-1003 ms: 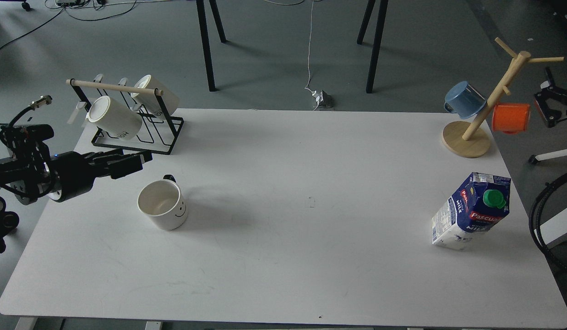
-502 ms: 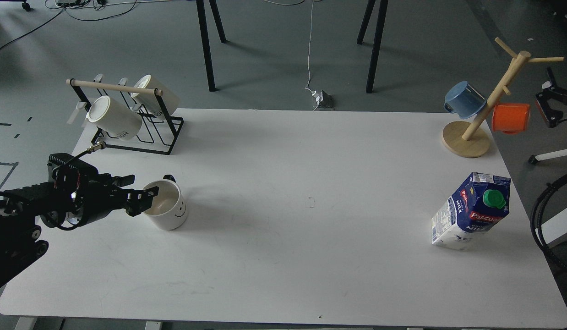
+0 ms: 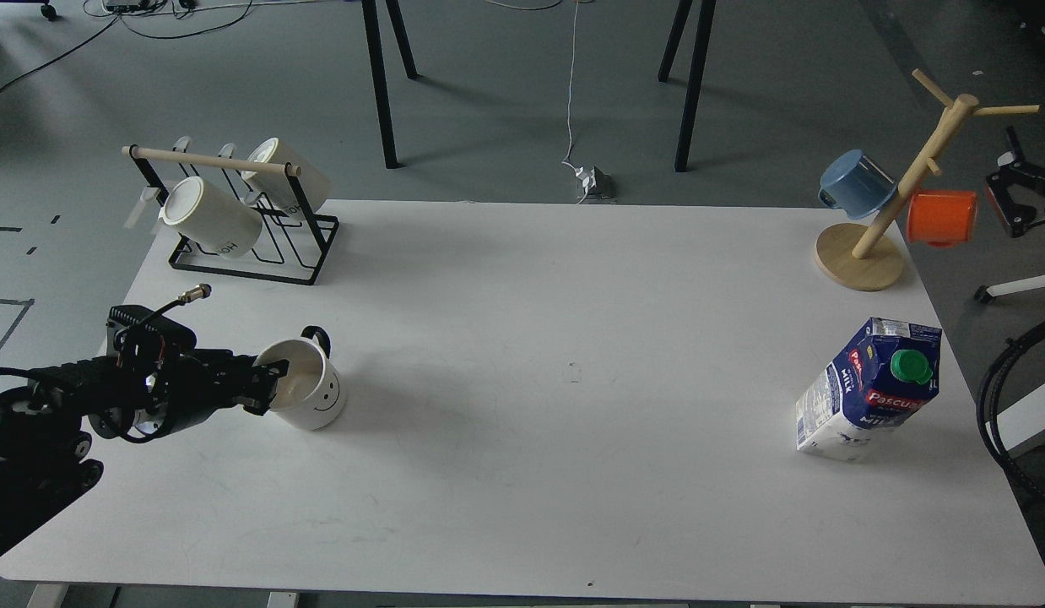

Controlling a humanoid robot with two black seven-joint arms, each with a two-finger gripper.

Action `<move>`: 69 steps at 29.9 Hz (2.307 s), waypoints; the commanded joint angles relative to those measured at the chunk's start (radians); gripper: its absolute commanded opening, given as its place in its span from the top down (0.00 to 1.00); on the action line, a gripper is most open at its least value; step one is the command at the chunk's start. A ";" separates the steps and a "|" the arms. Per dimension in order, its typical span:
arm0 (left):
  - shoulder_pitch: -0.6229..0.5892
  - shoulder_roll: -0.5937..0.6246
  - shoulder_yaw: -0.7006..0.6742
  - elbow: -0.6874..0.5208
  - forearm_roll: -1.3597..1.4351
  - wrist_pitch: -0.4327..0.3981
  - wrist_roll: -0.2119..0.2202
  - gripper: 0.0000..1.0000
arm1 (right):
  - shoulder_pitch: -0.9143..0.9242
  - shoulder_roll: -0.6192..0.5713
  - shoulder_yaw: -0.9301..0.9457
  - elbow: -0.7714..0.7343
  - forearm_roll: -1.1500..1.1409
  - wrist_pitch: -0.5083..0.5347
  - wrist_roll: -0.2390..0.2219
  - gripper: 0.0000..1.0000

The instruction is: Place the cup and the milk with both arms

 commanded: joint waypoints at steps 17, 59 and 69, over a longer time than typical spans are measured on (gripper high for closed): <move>-0.275 -0.133 0.020 -0.313 0.038 -0.372 0.064 0.96 | -0.003 -0.009 0.003 -0.003 0.000 0.000 0.000 0.01; -0.304 -0.646 -0.075 -0.101 0.174 -0.377 0.238 0.30 | -0.031 -0.015 0.020 -0.014 0.000 0.000 -0.008 0.01; -0.300 -0.514 -0.528 -0.094 -0.584 -0.377 0.140 0.12 | -0.259 -0.040 0.081 0.081 0.028 0.000 -0.011 0.01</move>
